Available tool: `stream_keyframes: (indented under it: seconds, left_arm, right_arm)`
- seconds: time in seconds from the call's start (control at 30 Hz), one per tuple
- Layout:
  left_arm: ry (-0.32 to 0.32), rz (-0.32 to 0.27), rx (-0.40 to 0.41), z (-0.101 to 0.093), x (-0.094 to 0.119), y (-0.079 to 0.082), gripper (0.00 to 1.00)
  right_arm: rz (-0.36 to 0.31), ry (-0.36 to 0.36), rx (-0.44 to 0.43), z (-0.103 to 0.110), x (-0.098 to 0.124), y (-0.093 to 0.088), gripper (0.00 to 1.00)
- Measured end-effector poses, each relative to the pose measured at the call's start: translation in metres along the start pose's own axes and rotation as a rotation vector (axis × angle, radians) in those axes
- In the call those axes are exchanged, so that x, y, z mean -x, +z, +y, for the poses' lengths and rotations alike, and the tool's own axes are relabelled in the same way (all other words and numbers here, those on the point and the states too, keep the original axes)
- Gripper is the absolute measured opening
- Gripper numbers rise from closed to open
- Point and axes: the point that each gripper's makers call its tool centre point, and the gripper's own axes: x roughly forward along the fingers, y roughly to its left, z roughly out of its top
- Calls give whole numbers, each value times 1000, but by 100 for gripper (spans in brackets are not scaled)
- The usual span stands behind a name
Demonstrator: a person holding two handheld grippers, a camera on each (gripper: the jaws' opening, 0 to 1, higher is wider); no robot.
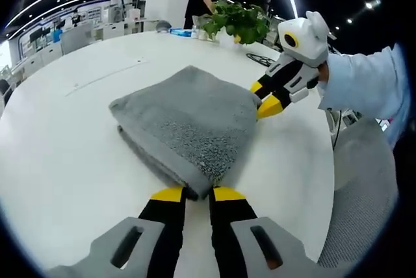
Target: Fold the towel on the table until its edges align and the towel forms a compact rectangular stack.
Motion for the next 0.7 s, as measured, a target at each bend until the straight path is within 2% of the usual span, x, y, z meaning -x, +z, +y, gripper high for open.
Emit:
stream_keyframes:
  seconds: [0.07, 0.3, 0.7]
  left_arm:
    - [5, 1, 1, 7, -1, 2, 14]
    - [12, 9, -3, 6, -2, 2, 15]
    - [41, -22, 4, -1, 8, 8, 26]
  right_arm:
    - [1, -2, -4, 1, 1, 0, 16]
    - [4, -4, -2, -1, 0, 0, 17]
    - [-17, -23, 7, -3, 11, 2, 27]
